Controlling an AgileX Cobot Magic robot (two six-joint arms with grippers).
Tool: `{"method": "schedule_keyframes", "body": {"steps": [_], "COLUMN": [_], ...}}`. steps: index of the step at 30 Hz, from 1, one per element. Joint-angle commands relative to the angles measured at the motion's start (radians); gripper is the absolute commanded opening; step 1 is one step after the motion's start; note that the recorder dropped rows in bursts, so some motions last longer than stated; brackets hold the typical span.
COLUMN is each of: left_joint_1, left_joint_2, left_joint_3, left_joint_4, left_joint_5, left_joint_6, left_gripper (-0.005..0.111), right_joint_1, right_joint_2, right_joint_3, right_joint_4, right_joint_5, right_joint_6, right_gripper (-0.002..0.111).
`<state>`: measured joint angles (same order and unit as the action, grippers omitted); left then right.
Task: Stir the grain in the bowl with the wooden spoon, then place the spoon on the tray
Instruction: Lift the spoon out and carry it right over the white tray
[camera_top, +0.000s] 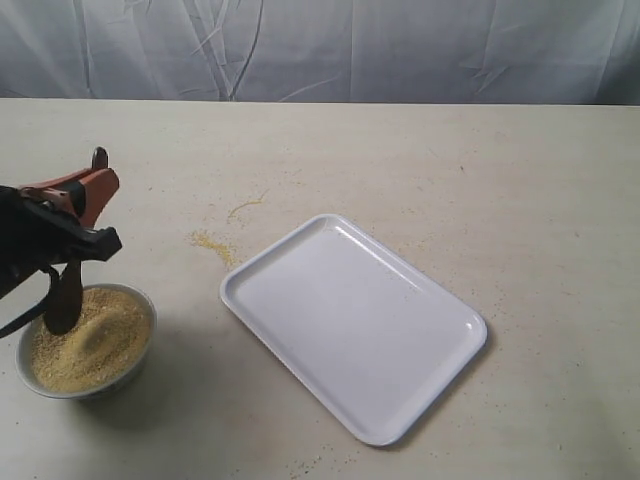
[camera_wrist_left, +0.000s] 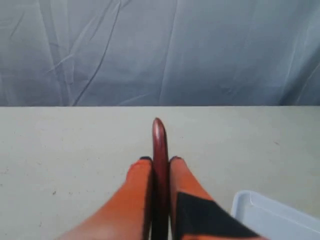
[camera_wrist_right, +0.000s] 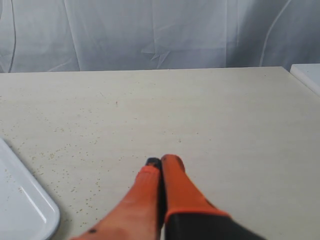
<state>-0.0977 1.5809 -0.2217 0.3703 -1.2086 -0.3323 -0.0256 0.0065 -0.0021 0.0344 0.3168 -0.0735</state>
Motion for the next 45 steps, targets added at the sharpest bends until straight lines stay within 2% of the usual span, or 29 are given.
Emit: {"method": "schedule_keyframes", "body": {"steps": [1, 8, 10, 11, 12, 13, 14, 15, 16, 17, 18, 19, 20, 24, 28, 32, 35, 39, 45], "left_joint_1": [-0.003, -0.003, -0.003, -0.003, -0.003, -0.005, -0.005, -0.005, -0.005, -0.005, -0.005, -0.005, -0.005, -0.023, -0.144, -0.289, -0.367, -0.449, -0.516], "left_joint_2": [-0.062, -0.184, -0.253, -0.312, -0.342, -0.399, -0.418, -0.448, -0.451, -0.451, -0.437, -0.416, -0.385, -0.205, -0.042, 0.108, 0.245, 0.427, 0.576], "left_joint_3": [0.006, 0.006, 0.006, -0.015, -0.036, -0.101, -0.134, -0.223, -0.258, -0.337, -0.401, -0.460, -0.525, -0.668, -0.760, -0.874, -0.980, -1.109, -1.165], "left_joint_4": [-0.050, -0.083, -0.088, -0.090, -0.090, -0.050, -0.007, 0.213, 0.342, 0.718, 1.020, 1.234, 1.374, 1.374, 1.374, 1.374, 1.374, 1.374, 1.374], "left_joint_5": [-0.012, -0.012, 0.071, 0.214, 0.292, 0.504, 0.594, 0.767, 0.812, 0.818, 0.763, 0.699, 0.613, 0.436, 0.431, 0.494, 0.464, 0.351, 0.312], "left_joint_6": [0.002, 0.055, 0.050, 0.004, -0.025, -0.116, -0.187, -0.413, -0.540, -0.924, -1.220, -1.400, -1.573, -1.710, -1.728, -1.734, -1.758, -1.758, -1.756], "left_gripper": [0.000, 0.000, 0.000, 0.000, 0.000, 0.000, 0.000, 0.000, 0.000, 0.000, 0.000, 0.000, 0.000, 0.000, 0.000, 0.000, 0.000, 0.000, 0.000], "right_joint_1": [0.003, 0.003, 0.003, 0.003, 0.003, 0.003, 0.003, 0.003, 0.003, 0.003, 0.003, 0.003, 0.003, 0.003, 0.003, 0.003, 0.003, 0.003, 0.003], "right_joint_2": [-0.007, -0.007, -0.007, -0.007, -0.007, -0.007, -0.007, -0.007, -0.007, -0.007, -0.007, -0.007, -0.007, -0.007, -0.007, -0.007, -0.007, -0.007, -0.007], "right_joint_3": [0.002, 0.002, 0.002, 0.002, 0.002, 0.002, 0.002, 0.002, 0.002, 0.002, 0.002, 0.002, 0.002, 0.002, 0.002, 0.002, 0.002, 0.002, 0.002], "right_joint_4": [0.001, 0.001, 0.001, 0.001, 0.001, 0.001, 0.001, 0.001, 0.001, 0.001, 0.001, 0.001, 0.001, 0.001, 0.001, 0.001, 0.001, 0.001, 0.001], "right_joint_5": [-0.012, -0.012, -0.012, -0.012, -0.012, -0.012, -0.012, -0.012, -0.012, -0.012, -0.012, -0.012, -0.012, -0.012, -0.012, -0.012, -0.012, -0.013, -0.013], "right_joint_6": [-0.002, -0.002, -0.002, -0.002, -0.002, -0.002, -0.002, -0.002, -0.002, -0.002, -0.002, -0.002, -0.002, -0.002, -0.002, -0.002, -0.002, -0.002, -0.002], "right_gripper": [0.000, 0.000, 0.000, 0.000, 0.000, 0.000, 0.000, 0.000, 0.000, 0.000, 0.000, 0.000, 0.000, 0.000, 0.000, 0.000, 0.000, 0.000, 0.000]}}
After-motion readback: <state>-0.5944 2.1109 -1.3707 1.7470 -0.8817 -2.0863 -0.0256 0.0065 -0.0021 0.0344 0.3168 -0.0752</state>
